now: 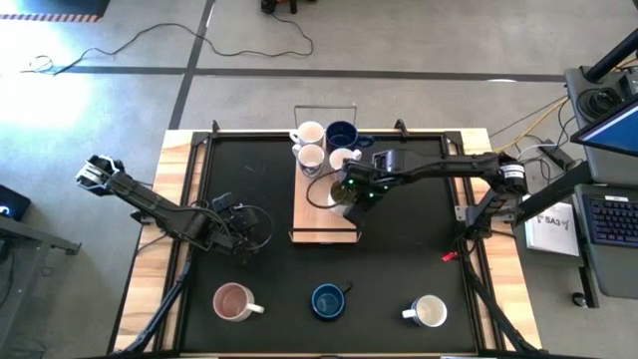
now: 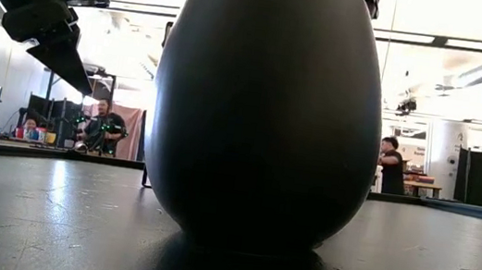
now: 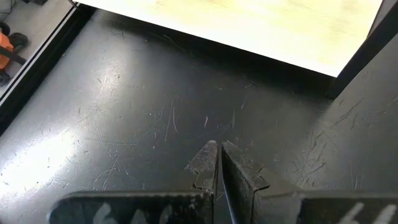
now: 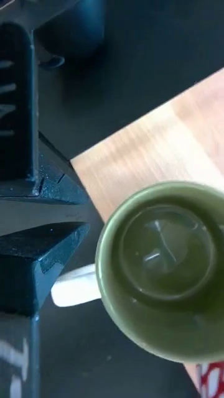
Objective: Place coffee mugs
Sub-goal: Put the white mug on the shelf
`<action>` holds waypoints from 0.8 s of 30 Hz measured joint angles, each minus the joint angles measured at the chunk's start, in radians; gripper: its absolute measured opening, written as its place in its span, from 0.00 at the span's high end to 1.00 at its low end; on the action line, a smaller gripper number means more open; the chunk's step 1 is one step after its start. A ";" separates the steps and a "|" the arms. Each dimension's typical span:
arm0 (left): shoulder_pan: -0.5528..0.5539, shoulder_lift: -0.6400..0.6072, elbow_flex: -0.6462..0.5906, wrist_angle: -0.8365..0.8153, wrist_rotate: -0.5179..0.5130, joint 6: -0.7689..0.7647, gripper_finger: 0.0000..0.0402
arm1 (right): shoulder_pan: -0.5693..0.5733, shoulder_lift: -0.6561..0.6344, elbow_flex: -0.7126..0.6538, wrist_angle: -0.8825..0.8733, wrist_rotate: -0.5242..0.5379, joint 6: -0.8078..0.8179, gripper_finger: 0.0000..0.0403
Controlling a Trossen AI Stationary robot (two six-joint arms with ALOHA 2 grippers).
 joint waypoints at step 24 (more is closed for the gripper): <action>0.000 0.000 0.000 0.004 -0.001 0.000 0.99 | 0.006 0.000 -0.043 0.082 0.037 -0.042 0.89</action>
